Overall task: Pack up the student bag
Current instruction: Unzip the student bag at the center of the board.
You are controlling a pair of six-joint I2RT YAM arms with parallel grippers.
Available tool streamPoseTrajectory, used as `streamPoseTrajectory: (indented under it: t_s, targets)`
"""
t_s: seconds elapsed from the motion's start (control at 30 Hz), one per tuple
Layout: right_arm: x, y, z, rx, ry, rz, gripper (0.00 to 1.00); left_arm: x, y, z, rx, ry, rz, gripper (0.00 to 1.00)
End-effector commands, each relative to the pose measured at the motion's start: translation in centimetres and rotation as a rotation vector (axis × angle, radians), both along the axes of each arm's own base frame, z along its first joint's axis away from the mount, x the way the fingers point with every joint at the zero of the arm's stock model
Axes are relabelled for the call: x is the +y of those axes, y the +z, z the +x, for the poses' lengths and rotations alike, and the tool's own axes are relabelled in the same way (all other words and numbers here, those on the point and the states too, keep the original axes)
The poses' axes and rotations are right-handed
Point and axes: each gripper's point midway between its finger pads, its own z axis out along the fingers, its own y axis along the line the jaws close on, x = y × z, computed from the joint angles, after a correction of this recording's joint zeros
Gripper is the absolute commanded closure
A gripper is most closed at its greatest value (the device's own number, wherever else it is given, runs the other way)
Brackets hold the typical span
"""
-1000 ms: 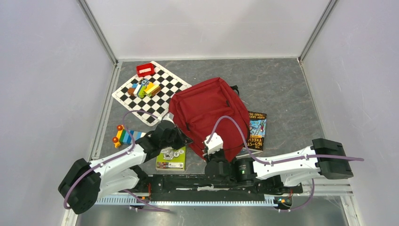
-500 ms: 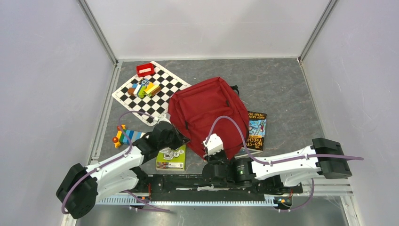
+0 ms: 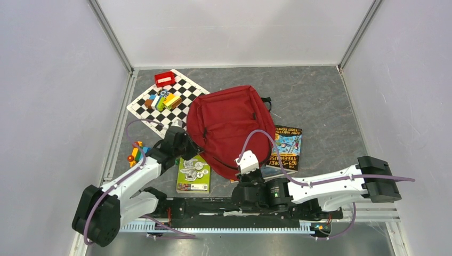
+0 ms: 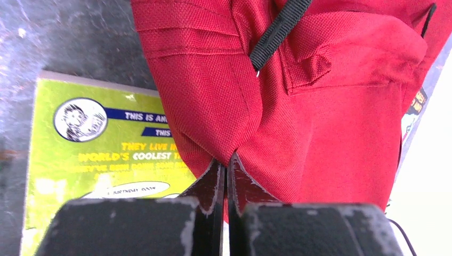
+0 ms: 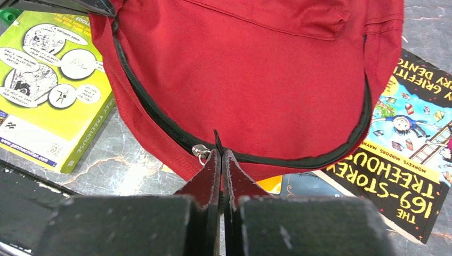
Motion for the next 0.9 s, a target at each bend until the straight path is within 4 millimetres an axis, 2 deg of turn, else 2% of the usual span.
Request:
streamPoseTrajectory:
  t_s: [0.0,0.17,0.2,0.3,0.33,0.4,0.5,0.67,0.87]
  targets:
    - [-1.3,1.2,0.8,-0.058,-0.056,0.007,1.0,1.8,1.8,3.0,-0.084,-0.004,0.091,0.98]
    - [-0.4,1.6,0.8,-0.072,-0.024,0.01,1.0,1.9,2.8,3.8,-0.097,-0.042,0.134,0.96]
    - [-0.1,1.7,0.7,-0.07,-0.017,0.022,1.0,1.7,3.0,3.7,-0.093,-0.057,0.133,0.86]
    - [0.7,1.5,0.5,-0.06,0.012,0.052,1.0,1.4,3.2,2.6,-0.066,-0.09,0.113,0.42]
    - [1.0,1.5,0.4,-0.056,0.018,0.065,1.0,1.2,3.3,2.0,-0.057,-0.097,0.101,0.32]
    - [1.4,1.3,0.3,-0.055,0.029,0.072,1.0,0.9,3.6,0.8,-0.049,-0.094,0.063,0.22]
    - [2.4,1.3,0.1,-0.05,0.052,0.081,1.0,-0.2,4.2,-1.0,-0.054,-0.082,-0.022,0.16]
    - [3.7,1.2,-0.3,-0.039,0.098,0.098,1.0,-2.6,4.3,-3.4,-0.04,-0.082,-0.152,0.11]
    - [3.6,1.3,-0.3,-0.042,0.11,0.105,1.0,-5.5,2.6,-4.8,0.001,-0.114,-0.214,0.1]
